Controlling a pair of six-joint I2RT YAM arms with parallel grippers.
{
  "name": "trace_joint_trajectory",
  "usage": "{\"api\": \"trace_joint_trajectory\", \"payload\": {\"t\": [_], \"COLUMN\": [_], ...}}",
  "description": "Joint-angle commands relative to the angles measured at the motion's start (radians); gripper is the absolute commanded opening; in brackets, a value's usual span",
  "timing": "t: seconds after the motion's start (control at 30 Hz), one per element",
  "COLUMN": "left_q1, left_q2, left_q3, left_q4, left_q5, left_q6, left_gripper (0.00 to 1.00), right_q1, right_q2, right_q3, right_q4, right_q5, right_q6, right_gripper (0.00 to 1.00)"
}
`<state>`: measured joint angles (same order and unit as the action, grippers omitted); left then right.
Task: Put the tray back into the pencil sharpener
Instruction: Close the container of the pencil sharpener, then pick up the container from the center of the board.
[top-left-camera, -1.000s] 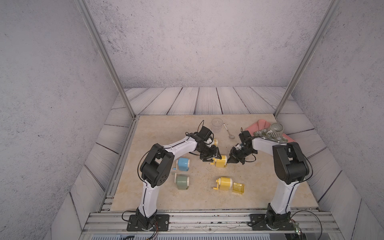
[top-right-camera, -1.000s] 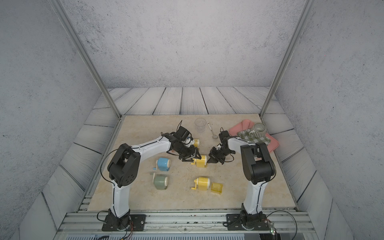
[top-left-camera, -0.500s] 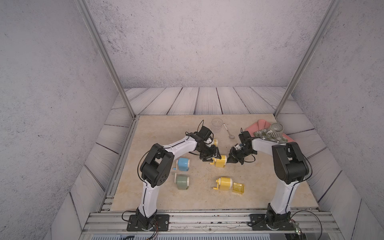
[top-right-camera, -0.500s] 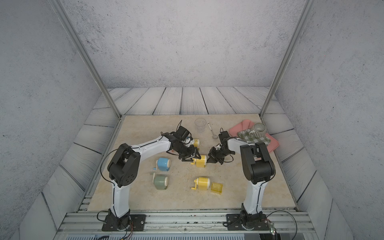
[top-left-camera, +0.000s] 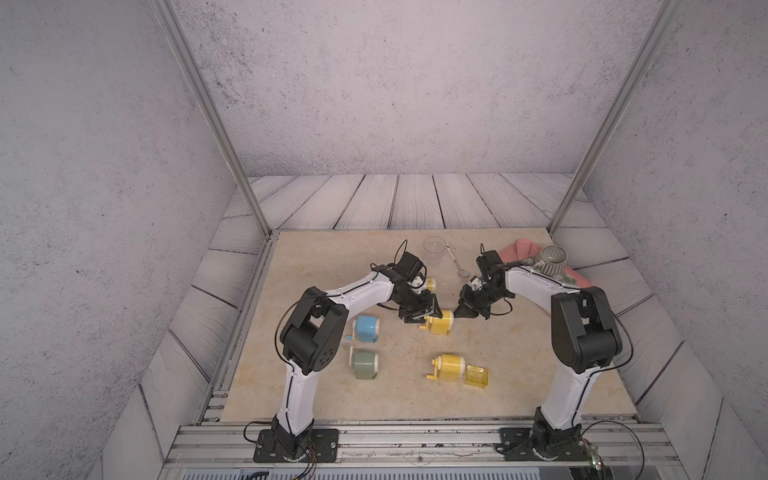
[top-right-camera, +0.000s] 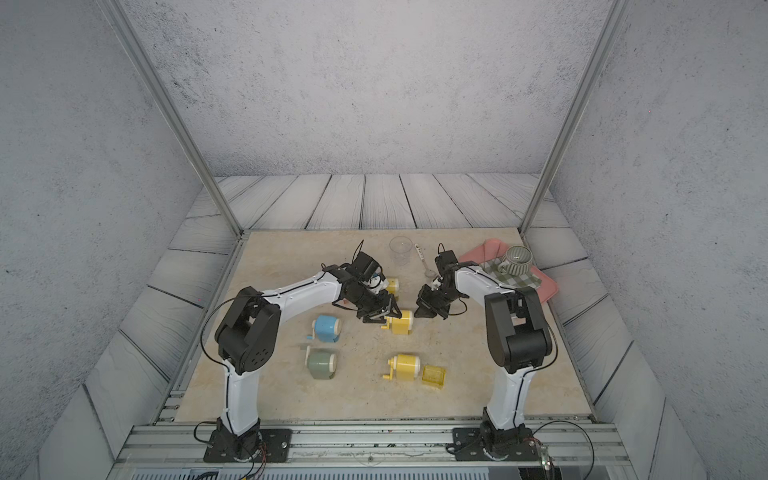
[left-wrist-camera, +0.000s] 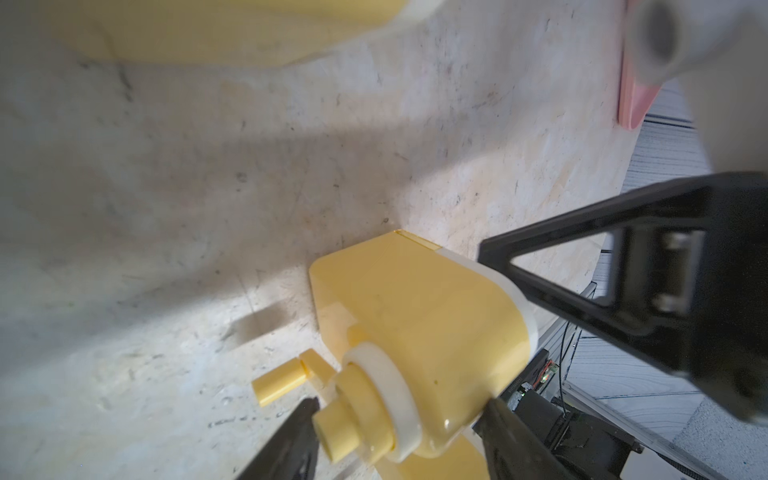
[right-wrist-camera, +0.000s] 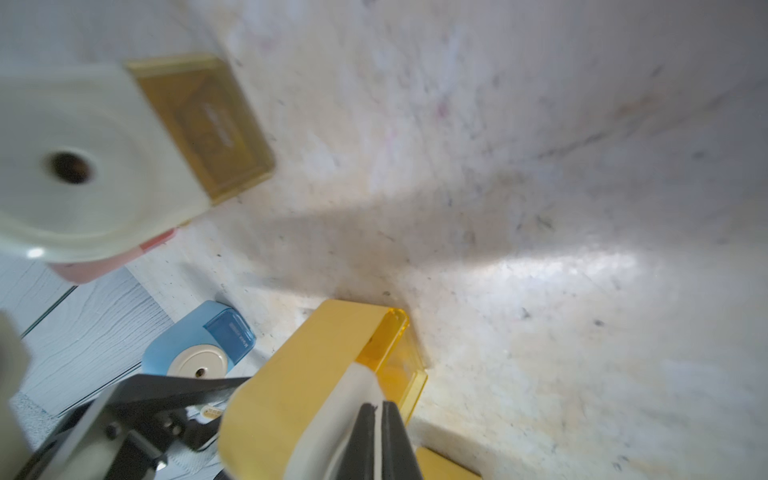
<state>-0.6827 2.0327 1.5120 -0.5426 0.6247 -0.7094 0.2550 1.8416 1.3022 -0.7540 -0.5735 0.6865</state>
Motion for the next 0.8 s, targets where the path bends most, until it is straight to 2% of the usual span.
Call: {"api": "trace_joint_trajectory", "payload": {"t": [0.0, 0.6, 0.77], "left_q1": [0.006, 0.009, 0.011], "left_q2": [0.02, -0.104, -0.165], "left_q3": [0.001, 0.001, -0.002], "left_q4": [-0.048, -0.03, -0.039], "left_q5": [-0.055, -0.091, -0.109], "left_q6": [-0.005, -0.007, -0.009], "left_gripper": [0.66, 0.82, 0.84], "right_q1": [0.002, -0.002, -0.003], "right_q2": [-0.047, -0.161, -0.206], "right_q3": [0.035, 0.004, 0.011], "right_q4": [-0.11, -0.171, -0.216], "right_q5": [0.079, 0.133, 0.161], "right_q6": [-0.044, -0.07, -0.085], "right_gripper": [0.12, 0.13, 0.22]}}
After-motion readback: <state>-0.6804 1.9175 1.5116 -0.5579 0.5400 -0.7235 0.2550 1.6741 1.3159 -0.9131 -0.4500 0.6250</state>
